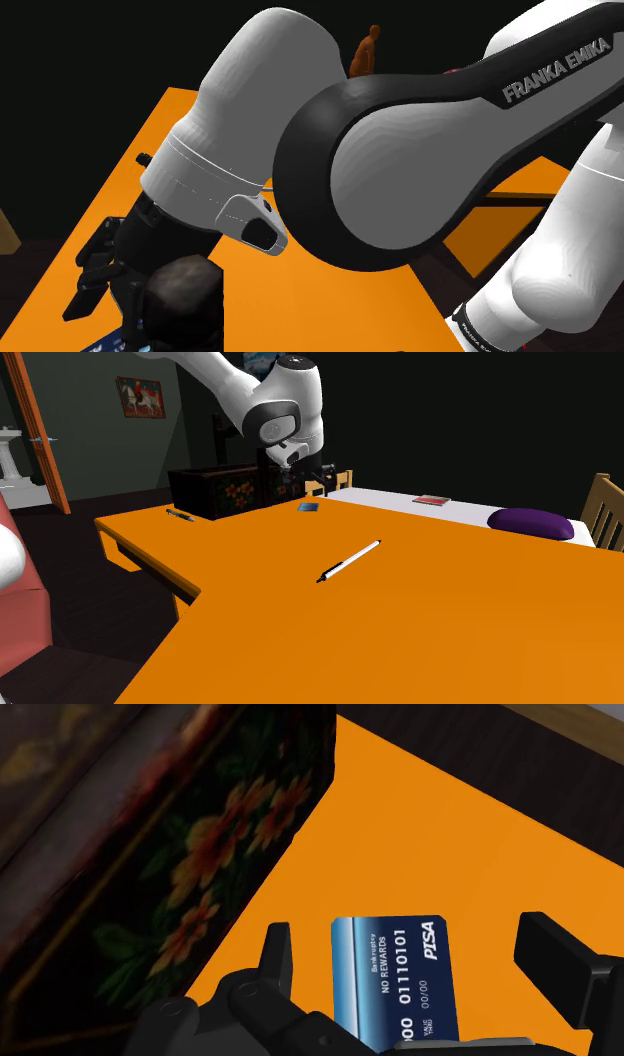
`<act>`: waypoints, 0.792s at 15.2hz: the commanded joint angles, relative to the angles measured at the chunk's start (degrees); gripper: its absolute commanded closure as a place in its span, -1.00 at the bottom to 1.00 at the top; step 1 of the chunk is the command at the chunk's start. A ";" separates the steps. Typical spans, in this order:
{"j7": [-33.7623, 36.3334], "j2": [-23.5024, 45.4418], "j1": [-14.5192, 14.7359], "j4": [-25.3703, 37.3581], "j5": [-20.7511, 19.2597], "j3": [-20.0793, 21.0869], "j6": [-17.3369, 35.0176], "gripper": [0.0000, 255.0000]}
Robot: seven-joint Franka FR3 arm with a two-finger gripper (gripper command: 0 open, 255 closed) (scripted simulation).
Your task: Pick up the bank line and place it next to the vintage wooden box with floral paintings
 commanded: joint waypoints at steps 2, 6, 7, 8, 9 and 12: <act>-2.30 -2.82 -2.69 -0.16 3.54 1.63 -2.16 -1.00; -9.11 -12.09 -7.73 0.08 14.43 2.57 -9.83 -1.00; -9.10 -12.08 -7.52 0.08 14.41 2.36 -9.83 -1.00; -9.10 -12.07 -7.48 0.08 14.40 2.32 -9.82 -1.00; -9.10 -12.07 -7.47 0.08 14.41 2.32 -9.82 -1.00; -9.10 -12.07 -7.47 0.08 14.40 2.31 -9.82 -1.00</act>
